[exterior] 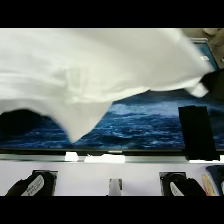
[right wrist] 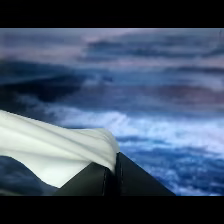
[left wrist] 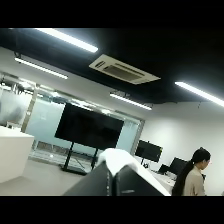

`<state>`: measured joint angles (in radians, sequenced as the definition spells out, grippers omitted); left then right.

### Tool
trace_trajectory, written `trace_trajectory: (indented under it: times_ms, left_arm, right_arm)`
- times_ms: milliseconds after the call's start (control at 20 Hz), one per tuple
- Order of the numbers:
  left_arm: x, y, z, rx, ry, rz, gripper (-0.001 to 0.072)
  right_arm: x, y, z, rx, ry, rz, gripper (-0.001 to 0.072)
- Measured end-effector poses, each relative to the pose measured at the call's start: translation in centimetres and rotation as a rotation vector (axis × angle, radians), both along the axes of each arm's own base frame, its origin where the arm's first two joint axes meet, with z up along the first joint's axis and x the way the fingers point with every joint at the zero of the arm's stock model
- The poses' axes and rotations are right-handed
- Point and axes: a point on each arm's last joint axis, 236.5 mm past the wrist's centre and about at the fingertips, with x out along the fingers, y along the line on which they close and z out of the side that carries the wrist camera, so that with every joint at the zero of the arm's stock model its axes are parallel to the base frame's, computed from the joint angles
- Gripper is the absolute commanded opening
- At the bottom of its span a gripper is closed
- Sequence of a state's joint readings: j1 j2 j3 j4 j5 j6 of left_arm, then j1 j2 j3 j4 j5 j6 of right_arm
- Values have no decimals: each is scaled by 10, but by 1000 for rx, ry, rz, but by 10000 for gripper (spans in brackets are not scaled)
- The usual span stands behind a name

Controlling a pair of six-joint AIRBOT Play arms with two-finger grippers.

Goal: Fold the shirts.

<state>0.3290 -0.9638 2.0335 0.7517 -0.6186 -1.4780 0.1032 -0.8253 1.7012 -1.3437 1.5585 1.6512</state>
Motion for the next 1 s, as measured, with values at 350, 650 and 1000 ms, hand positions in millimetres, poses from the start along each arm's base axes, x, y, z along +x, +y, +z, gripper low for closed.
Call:
trace_trajectory:
  times_ms: [350, 650, 1000]
  left_arm:
    - [172, -64, -143, 136, 395, -250, 34]
    - [265, -210, -396, 241, 956, -660, 34]
    - [197, -264, -578, 273, 1592, -967, 511]
  right_arm:
    - [-3, 21, -149, 20, 517, 62, 31]
    - [-43, 25, -243, 31, 831, 71, 31]
    - [-45, 29, -265, 54, 857, 59, 32]
